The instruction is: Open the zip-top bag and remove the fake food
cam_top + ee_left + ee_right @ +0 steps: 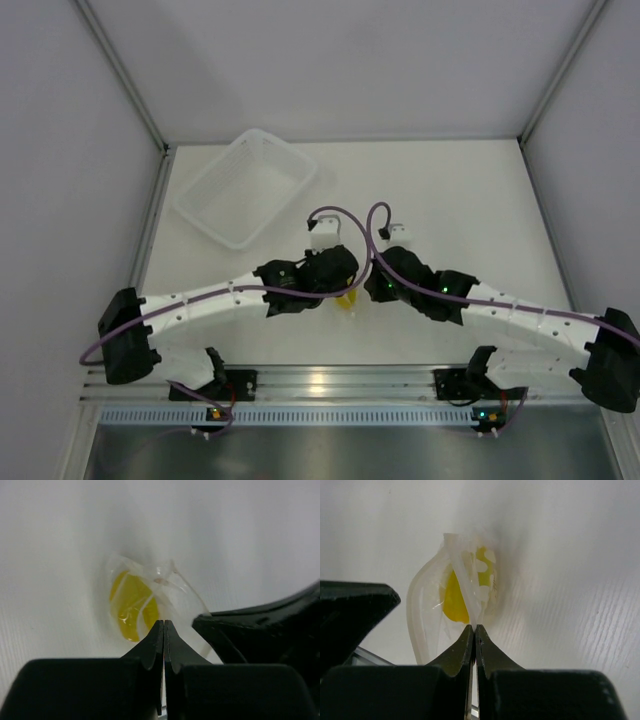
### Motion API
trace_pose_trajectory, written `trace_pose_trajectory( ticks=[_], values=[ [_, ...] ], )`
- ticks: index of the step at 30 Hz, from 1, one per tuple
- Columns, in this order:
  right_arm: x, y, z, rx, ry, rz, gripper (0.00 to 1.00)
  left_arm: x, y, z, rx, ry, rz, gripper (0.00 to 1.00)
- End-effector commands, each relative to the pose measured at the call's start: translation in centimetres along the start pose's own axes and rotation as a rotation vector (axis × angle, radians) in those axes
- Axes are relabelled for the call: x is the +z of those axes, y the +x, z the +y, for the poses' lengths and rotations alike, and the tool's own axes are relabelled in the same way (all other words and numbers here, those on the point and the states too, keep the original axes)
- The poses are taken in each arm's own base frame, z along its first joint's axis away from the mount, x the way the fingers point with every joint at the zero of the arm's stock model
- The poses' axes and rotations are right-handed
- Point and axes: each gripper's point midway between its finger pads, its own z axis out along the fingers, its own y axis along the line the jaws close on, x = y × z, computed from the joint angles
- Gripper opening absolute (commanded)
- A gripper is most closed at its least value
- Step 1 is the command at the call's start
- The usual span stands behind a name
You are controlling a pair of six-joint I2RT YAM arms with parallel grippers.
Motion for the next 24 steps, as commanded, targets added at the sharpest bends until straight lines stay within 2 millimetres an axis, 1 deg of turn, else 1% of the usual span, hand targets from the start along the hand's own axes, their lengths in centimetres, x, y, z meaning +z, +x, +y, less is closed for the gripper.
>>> trace_pose_trajectory(
  ticks=[1, 3, 4, 6, 7, 9, 10, 13, 15, 18, 21, 22, 24],
  values=[
    [-0.7, -3.0, 2.5, 0.037, -0.044, -0.091, 0.00, -4.0, -2.8, -4.3, -0.060, 0.169, -0.034, 0.00],
    [-0.9, -3.2, 2.8, 0.037, -0.052, -0.100, 0.00, -4.3, -2.8, -5.2, -0.068, 0.193, -0.032, 0.00],
    [-0.9, -3.3, 3.0, 0.040, -0.058, -0.103, 0.00, -4.4, -2.4, -5.7, -0.072, 0.214, -0.018, 0.00],
    [-1.2, -3.6, 3.4, 0.051, -0.072, -0.119, 0.00, -4.0, -2.2, -6.0, -0.091, 0.225, -0.022, 0.00],
    [-1.3, -3.5, 3.5, 0.054, -0.075, -0.122, 0.00, -3.3, -1.3, -5.6, -0.105, 0.203, -0.015, 0.00],
    [-1.7, -4.1, 3.9, 0.071, -0.094, -0.153, 0.00, -2.7, -0.9, -5.3, -0.131, 0.193, -0.017, 0.00],
    [-1.8, -3.7, 4.0, 0.067, -0.102, -0.152, 0.00, -2.2, -0.5, -5.2, -0.157, 0.190, -0.024, 0.00],
    [-2.2, -4.1, 4.3, 0.077, -0.110, -0.174, 0.00, -1.6, -0.5, -4.8, -0.201, 0.169, -0.046, 0.00],
    [-2.5, -4.1, 4.4, 0.081, -0.121, -0.182, 0.00, -1.3, -0.8, -4.5, -0.203, 0.145, -0.068, 0.00],
    [-2.7, -4.3, 4.6, 0.090, -0.129, -0.199, 0.00, -0.5, -0.3, -4.5, -0.183, 0.127, -0.061, 0.00],
    [-2.4, -4.2, 4.6, 0.086, -0.126, -0.197, 0.00, 0.6, 0.9, -4.7, -0.165, 0.112, -0.022, 0.00],
    [-2.2, -4.2, 4.6, 0.084, -0.123, -0.198, 0.00, 1.0, 1.1, -4.4, -0.160, 0.100, -0.015, 0.00],
    [-1.8, -3.8, 4.3, 0.078, -0.110, -0.191, 0.00, 2.1, 2.2, -3.8, -0.166, 0.070, 0.010, 0.00]
  ],
)
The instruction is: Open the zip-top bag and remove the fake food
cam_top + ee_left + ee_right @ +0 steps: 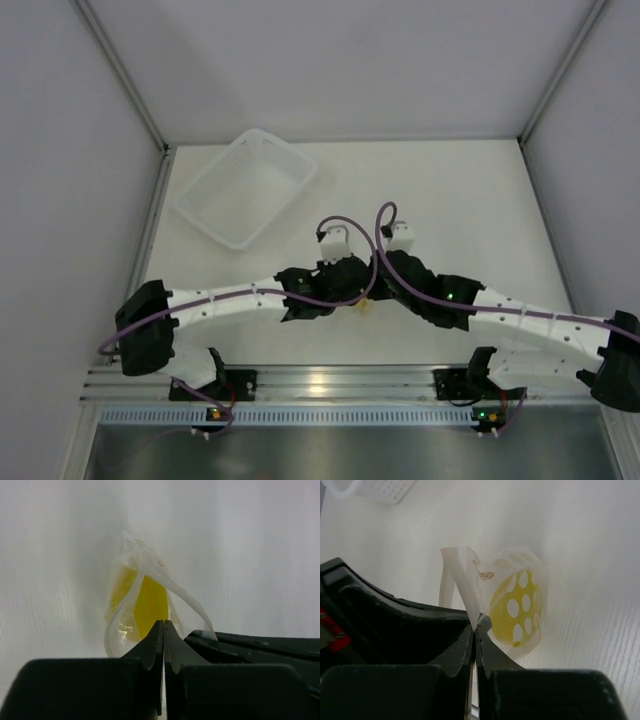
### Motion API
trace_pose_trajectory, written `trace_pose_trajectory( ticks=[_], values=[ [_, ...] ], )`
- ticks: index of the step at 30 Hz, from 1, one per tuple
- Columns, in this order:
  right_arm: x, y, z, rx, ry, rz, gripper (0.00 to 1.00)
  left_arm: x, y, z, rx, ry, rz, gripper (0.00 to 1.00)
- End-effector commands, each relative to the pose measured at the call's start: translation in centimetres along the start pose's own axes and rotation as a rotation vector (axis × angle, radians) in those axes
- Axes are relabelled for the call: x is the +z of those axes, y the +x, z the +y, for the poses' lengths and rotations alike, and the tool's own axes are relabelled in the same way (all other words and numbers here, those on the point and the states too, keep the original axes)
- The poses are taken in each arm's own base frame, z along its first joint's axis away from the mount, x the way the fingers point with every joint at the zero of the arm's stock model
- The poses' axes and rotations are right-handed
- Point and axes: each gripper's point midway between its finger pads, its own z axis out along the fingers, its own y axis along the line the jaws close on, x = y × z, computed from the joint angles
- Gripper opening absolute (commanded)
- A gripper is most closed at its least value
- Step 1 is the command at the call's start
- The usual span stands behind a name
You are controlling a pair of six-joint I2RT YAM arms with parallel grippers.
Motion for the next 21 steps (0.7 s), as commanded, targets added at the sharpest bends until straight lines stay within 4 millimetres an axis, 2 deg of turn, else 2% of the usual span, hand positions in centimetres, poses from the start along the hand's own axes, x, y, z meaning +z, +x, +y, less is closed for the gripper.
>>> trace_pose_trajectory(
  ticks=[1, 3, 6, 11, 15, 16, 19, 21],
  values=[
    [0.3, -1.5, 1.8, 0.042, -0.050, -0.076, 0.00, 1.5, 0.1, -0.5, -0.075, 0.006, 0.014, 0.00],
    [0.6, -1.1, 1.3, 0.040, -0.037, -0.072, 0.00, 2.6, 0.8, 0.0, -0.082, -0.017, 0.035, 0.00],
    [0.7, -0.8, 0.4, 0.043, -0.009, -0.085, 0.00, 3.3, 0.7, 0.0, -0.098, -0.024, 0.036, 0.00],
    [0.6, -0.3, -1.1, 0.012, 0.031, -0.075, 0.00, 4.7, 1.0, -1.3, -0.119, 0.010, 0.058, 0.02],
    [0.8, 0.6, -2.8, 0.023, 0.046, -0.060, 0.00, 5.9, 1.9, -0.9, -0.102, -0.017, 0.078, 0.09],
    [0.8, 0.8, -3.1, 0.025, 0.047, -0.060, 0.00, 6.2, 2.2, -0.8, -0.093, -0.023, 0.085, 0.10],
    [0.7, 1.2, -3.8, 0.029, 0.053, -0.063, 0.00, 6.9, 2.8, -0.6, -0.073, -0.036, 0.096, 0.21],
    [0.6, 1.2, -4.0, 0.030, 0.055, -0.064, 0.00, 7.3, 2.9, -0.7, -0.045, -0.042, 0.098, 0.23]
  ],
)
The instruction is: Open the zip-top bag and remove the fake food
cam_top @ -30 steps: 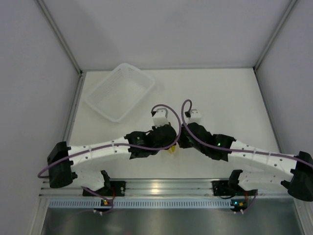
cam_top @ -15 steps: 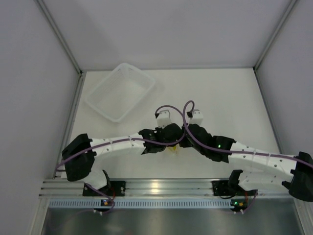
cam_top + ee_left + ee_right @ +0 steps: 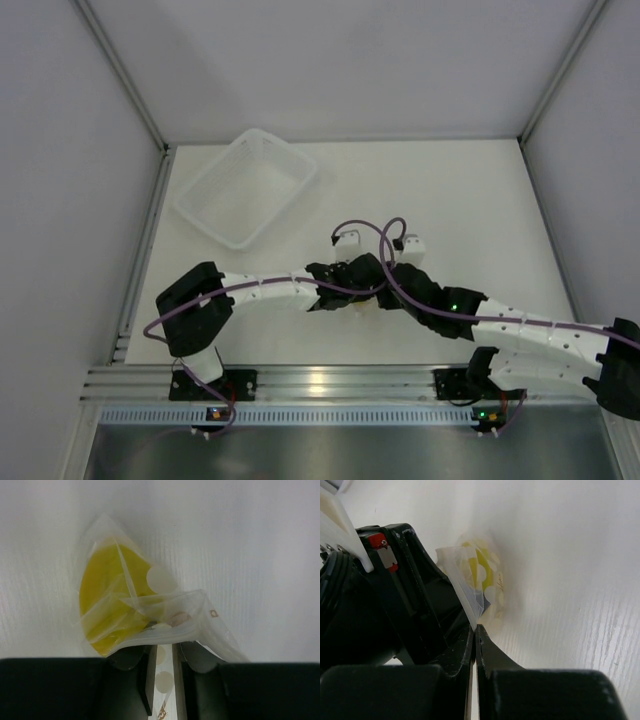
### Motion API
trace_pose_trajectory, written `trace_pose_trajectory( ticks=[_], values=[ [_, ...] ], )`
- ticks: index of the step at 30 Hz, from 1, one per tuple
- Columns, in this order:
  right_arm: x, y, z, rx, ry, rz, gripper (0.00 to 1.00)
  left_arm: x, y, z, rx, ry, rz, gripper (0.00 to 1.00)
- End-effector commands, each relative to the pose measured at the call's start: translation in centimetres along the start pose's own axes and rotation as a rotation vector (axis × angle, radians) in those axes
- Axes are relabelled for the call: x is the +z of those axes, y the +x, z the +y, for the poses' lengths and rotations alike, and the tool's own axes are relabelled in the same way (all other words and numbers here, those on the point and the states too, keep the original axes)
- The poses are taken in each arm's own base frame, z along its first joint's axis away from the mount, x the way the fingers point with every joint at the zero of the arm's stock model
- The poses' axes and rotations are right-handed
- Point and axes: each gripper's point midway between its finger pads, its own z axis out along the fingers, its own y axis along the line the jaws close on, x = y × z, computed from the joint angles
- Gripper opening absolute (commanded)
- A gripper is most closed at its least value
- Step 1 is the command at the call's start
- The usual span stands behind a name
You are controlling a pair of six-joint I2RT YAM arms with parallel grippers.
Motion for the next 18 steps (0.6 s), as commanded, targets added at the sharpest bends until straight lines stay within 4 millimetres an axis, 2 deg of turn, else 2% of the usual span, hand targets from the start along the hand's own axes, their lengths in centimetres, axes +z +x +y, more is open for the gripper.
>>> trace_pose_trajectory(
  ticks=[1, 5, 6, 7, 11, 18],
  values=[
    [-0.2, -1.7, 0.7, 0.040, -0.035, -0.054, 0.00, -0.1, -1.7, -2.3, -0.005, 0.055, -0.039, 0.25],
    [-0.1, -1.6, 0.6, 0.035, -0.031, -0.050, 0.00, -0.6, -2.2, -2.1, 0.036, 0.040, -0.053, 0.27],
    [-0.1, -1.6, 0.6, 0.033, -0.033, -0.050, 0.00, -0.9, -2.2, -1.6, 0.062, 0.010, -0.046, 0.27],
    [0.0, -1.5, 0.5, 0.032, -0.027, -0.048, 0.00, -1.3, -2.8, -2.1, 0.069, 0.012, -0.060, 0.27],
    [0.2, -1.5, 0.7, 0.031, -0.024, -0.044, 0.00, -1.8, -3.1, -1.8, 0.107, -0.015, -0.068, 0.30],
    [0.2, -1.6, 0.9, 0.024, -0.023, -0.042, 0.00, -0.6, -2.6, 0.1, 0.170, -0.115, -0.051, 0.34]
  ],
)
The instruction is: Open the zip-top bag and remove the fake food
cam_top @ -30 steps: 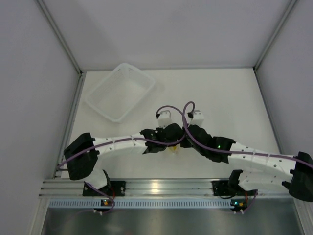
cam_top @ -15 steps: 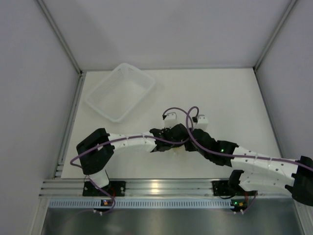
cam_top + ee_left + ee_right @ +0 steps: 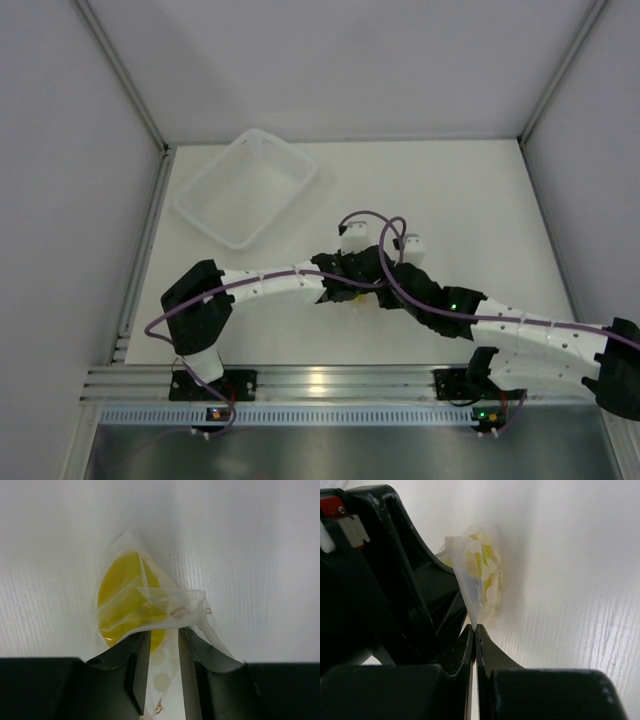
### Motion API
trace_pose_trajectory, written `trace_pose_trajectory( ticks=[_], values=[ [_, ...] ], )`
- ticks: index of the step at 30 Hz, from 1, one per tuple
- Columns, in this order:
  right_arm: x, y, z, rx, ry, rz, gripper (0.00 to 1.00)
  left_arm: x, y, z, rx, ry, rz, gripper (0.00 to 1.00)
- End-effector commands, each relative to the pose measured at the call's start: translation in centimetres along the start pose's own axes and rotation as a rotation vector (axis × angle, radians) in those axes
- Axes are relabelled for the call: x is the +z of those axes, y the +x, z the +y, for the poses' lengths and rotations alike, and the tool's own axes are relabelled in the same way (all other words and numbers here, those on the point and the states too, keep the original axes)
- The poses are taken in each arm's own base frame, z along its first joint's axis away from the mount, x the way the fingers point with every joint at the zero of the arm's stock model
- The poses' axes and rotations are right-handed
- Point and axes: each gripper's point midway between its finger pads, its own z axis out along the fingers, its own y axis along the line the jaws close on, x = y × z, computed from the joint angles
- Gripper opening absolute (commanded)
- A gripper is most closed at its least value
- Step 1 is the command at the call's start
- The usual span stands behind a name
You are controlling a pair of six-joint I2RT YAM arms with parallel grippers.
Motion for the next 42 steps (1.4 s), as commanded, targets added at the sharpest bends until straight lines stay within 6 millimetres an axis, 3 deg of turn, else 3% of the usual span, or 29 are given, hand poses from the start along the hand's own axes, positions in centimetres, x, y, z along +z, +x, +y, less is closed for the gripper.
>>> trace_pose_trajectory(
  ticks=[1, 6, 10, 13, 17, 25, 30, 42],
  values=[
    [0.0, -1.7, 1.4, 0.026, -0.037, -0.045, 0.00, 0.4, 0.0, 0.9, 0.056, -0.057, -0.004, 0.35],
    [-0.1, -1.9, 1.4, 0.026, -0.038, -0.049, 0.00, 1.2, 0.7, 2.1, 0.080, -0.099, 0.020, 0.41],
    [0.3, -1.8, 1.6, 0.026, -0.044, -0.048, 0.00, 1.1, 0.8, 2.4, 0.085, -0.100, 0.026, 0.43],
    [0.8, -1.2, 1.8, 0.015, -0.042, -0.029, 0.00, 1.2, 0.8, 2.4, 0.095, -0.105, 0.026, 0.51],
    [1.1, -0.7, 1.7, 0.009, -0.038, -0.014, 0.00, 1.1, 0.9, 2.4, 0.120, -0.112, 0.039, 0.52],
    [1.2, -1.1, 1.9, -0.007, -0.034, -0.021, 0.00, 0.9, 0.5, 3.7, 0.166, -0.178, 0.034, 0.62],
    [1.0, -1.2, 1.8, -0.008, -0.036, -0.025, 0.00, 2.0, 1.6, 4.8, 0.178, -0.212, 0.069, 0.63],
    [1.0, -0.8, 1.3, -0.015, -0.032, -0.023, 0.00, 2.6, 1.9, 6.4, 0.184, -0.253, 0.079, 0.71]
  ],
)
